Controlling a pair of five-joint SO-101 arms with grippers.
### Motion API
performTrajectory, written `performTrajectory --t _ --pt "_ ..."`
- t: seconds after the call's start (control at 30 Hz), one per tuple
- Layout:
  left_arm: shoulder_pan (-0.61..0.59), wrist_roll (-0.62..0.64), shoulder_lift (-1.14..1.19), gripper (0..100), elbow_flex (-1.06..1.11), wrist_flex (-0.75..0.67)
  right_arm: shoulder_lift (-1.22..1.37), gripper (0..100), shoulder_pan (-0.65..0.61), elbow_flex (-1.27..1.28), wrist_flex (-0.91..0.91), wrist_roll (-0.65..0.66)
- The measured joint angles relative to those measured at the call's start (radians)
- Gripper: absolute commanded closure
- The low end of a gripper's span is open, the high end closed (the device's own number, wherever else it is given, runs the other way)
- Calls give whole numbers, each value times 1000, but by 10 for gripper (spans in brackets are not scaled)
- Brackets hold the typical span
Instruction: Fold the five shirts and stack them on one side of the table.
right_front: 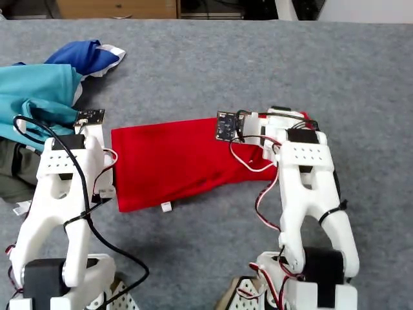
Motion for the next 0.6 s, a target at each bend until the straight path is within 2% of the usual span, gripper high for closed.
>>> performTrajectory --t 0.1,0.2,0.4,0.6 --pt "0 0 0 980 0 0 -87 981 0 3 44 -3" --pt "0 0 0 973 -2 0 -201 988 2 11 115 -46" --pt "0 37 0 805 -92 28 -334 993 112 52 152 -336" --pt "0 135 28 779 -146 12 -258 993 218 106 100 -671"
